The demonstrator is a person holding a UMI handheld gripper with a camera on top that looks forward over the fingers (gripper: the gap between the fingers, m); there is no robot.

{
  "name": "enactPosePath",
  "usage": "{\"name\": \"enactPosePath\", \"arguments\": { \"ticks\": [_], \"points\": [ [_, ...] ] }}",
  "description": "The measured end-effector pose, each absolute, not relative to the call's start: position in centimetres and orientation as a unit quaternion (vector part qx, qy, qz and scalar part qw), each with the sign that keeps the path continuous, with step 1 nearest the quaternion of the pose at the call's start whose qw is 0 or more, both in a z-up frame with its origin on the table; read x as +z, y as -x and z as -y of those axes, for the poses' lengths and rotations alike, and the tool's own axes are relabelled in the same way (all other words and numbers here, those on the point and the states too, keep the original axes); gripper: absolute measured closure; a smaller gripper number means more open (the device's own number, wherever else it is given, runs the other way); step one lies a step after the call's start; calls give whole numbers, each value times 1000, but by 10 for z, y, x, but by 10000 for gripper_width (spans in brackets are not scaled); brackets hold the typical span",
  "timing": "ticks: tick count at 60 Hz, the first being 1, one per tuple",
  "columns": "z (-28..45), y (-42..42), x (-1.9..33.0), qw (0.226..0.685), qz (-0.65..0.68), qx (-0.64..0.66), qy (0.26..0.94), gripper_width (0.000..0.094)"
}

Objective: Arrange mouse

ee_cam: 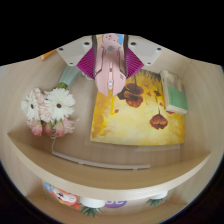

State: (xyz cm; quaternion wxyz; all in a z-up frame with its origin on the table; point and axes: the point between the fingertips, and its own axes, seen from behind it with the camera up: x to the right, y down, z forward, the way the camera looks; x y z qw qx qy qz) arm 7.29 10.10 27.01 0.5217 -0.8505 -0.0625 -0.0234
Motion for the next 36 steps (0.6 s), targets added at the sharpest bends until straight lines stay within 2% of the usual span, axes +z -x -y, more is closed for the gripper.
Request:
{"name": "enactPosePath", "arguments": {
  "ticks": [4,7,16,22,28,36],
  "points": [
    [-111,-107,256,509,50,-24,859,580],
    [-117,-127,230,492,39,-19,869,580],
    [-111,-162,115,395,31,-17,918,581],
    [-101,-160,54,349,23,5,937,579],
    [-95,-161,13,316,21,6,948,578],
    [-89,-159,-15,289,16,11,957,575]
  ]
}}
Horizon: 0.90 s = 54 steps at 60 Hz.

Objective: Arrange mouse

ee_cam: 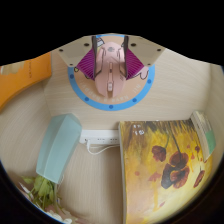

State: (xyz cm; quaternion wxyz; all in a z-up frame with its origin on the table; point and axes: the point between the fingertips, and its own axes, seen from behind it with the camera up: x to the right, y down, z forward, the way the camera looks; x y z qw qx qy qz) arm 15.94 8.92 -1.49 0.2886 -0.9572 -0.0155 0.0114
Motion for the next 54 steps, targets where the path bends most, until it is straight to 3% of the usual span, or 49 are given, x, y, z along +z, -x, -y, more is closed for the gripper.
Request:
{"name": "enactPosePath", "arguments": {
  "ticks": [5,11,22,27,43,54],
  "points": [
    [-92,-161,-14,295,10,12,955,572],
    [-92,-162,-14,295,11,11,955,499],
    [-90,-158,1,297,18,5,955,232],
    [-93,-155,34,320,8,1,947,151],
    [-65,-101,186,420,-3,2,908,160],
    [-13,-56,235,448,1,12,894,157]
  ]
}}
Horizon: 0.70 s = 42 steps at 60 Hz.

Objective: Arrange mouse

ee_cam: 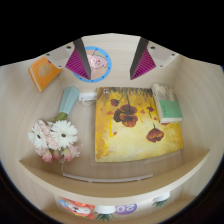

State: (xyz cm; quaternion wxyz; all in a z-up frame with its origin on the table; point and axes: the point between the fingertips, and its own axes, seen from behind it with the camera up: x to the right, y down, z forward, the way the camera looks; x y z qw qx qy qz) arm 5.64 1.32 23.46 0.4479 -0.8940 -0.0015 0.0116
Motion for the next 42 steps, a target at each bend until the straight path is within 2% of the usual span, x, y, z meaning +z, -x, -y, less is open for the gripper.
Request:
{"name": "enactPosePath", "arguments": {
  "ticks": [23,42],
  "points": [
    [96,-3,229,444,-13,10,896,154],
    [133,20,224,441,8,4,897,151]
  ]
}}
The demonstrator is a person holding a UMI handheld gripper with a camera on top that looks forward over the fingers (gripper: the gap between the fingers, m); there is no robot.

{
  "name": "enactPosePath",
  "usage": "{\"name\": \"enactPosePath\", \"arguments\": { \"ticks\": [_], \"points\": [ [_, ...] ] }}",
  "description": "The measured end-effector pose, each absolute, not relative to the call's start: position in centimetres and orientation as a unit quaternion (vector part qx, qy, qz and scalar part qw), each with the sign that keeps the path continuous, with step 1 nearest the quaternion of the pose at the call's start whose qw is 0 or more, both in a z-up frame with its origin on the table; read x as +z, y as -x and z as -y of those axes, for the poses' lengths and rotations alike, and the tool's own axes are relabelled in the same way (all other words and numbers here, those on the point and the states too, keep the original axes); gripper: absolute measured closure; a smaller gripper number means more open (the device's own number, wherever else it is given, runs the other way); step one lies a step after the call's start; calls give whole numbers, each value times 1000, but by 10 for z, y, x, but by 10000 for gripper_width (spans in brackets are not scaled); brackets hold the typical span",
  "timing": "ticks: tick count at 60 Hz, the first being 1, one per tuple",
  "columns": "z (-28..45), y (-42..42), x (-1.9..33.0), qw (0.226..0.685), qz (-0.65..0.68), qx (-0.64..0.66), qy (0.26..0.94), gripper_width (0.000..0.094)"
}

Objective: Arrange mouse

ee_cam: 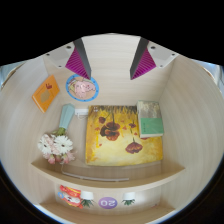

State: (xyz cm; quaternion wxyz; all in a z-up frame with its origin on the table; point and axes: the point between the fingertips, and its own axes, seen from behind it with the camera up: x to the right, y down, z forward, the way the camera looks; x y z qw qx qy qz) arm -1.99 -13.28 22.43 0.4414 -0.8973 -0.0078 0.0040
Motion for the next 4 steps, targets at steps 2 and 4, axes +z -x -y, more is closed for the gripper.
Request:
{"name": "enactPosePath", "arguments": {
  "ticks": [2,4],
  "points": [
    [135,20,222,440,9,2,898,154],
    [137,21,220,437,10,1,899,152]
  ]
}}
